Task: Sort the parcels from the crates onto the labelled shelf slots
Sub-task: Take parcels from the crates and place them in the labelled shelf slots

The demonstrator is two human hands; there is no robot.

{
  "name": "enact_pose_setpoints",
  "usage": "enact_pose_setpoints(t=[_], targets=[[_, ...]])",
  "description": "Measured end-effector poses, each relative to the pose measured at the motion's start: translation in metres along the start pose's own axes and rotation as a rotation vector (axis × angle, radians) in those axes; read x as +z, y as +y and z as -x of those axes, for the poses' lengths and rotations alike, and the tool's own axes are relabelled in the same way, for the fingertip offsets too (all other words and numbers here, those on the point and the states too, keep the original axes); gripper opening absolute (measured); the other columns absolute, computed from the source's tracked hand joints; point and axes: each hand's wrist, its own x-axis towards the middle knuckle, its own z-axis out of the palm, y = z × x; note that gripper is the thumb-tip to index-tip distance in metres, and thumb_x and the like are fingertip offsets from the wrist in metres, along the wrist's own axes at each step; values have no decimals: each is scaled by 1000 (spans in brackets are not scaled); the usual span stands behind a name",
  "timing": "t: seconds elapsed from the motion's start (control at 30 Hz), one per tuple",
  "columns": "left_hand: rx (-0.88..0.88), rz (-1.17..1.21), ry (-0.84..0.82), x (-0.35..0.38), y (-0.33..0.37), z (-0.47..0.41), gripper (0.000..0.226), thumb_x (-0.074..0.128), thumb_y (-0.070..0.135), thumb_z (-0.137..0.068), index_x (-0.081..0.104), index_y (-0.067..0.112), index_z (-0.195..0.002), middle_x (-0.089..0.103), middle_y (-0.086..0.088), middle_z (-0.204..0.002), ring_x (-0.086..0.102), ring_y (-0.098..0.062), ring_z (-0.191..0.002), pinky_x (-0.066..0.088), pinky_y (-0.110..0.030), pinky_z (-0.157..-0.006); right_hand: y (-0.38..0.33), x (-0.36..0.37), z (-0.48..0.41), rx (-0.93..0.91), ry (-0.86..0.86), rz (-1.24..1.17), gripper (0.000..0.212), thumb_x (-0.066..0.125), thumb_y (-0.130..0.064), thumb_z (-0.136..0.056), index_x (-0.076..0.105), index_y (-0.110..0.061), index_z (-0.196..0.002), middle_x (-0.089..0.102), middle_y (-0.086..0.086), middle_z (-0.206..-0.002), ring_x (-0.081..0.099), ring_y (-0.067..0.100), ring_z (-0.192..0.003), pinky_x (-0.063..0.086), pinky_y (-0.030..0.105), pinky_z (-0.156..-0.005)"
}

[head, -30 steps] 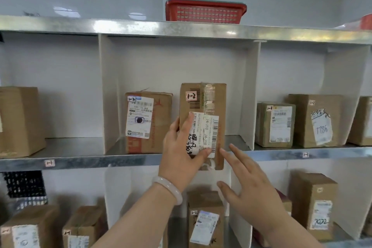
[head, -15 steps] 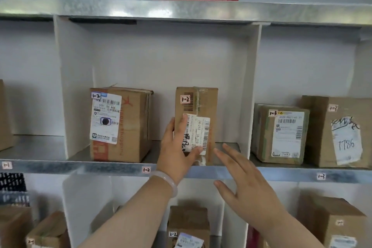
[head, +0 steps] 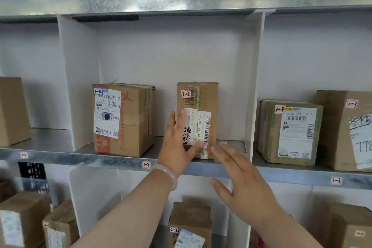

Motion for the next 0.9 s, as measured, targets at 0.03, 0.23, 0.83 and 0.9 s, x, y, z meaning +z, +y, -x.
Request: enact_pose_setpoints(t=[0.03, 0.23, 0.83, 0.9], targets=[[8, -25, 10, -5, 1, 4, 103, 76, 40, -83, -4, 51, -146, 1, 0, -166, 2, -6, -149, 11, -25, -118, -3, 1, 0, -3, 2, -8, 68, 38, -60, -88, -1, -57, -144, 14, -19, -156, 24, 14, -142, 16, 28, -113], [61, -277, 127, -65, -6, 64, 83, 74, 40, -85, 29, 30, -153, 30, -1, -160, 33, -22, -144, 33, -37, -112, -47, 24, -6, -101, 10, -116, 64, 42, -58, -86, 19, -48, -145, 24, -19, -153, 26, 7, -138, 27, 28, -107], [-562, -1254, 162, -421, 81, 429, 69, 71, 50, -81, 52, 24, -143, 49, -7, -148, 47, -30, -136, 44, -56, -104, -447, 106, 94, -808, -409, -592, 76, 38, -70, -85, 7, -44, -150, 11, -13, -159, 3, 7, -146, -2, 25, -117], [-656, -1293, 190, -458, 112, 475, 68, 72, 49, -82, 53, 24, -142, 49, -5, -148, 46, -29, -137, 42, -56, -106, -500, 99, 124, -877, -427, -628, 77, 41, -68, -87, 1, -47, -149, 7, -15, -159, -1, 5, -146, -3, 25, -117]])
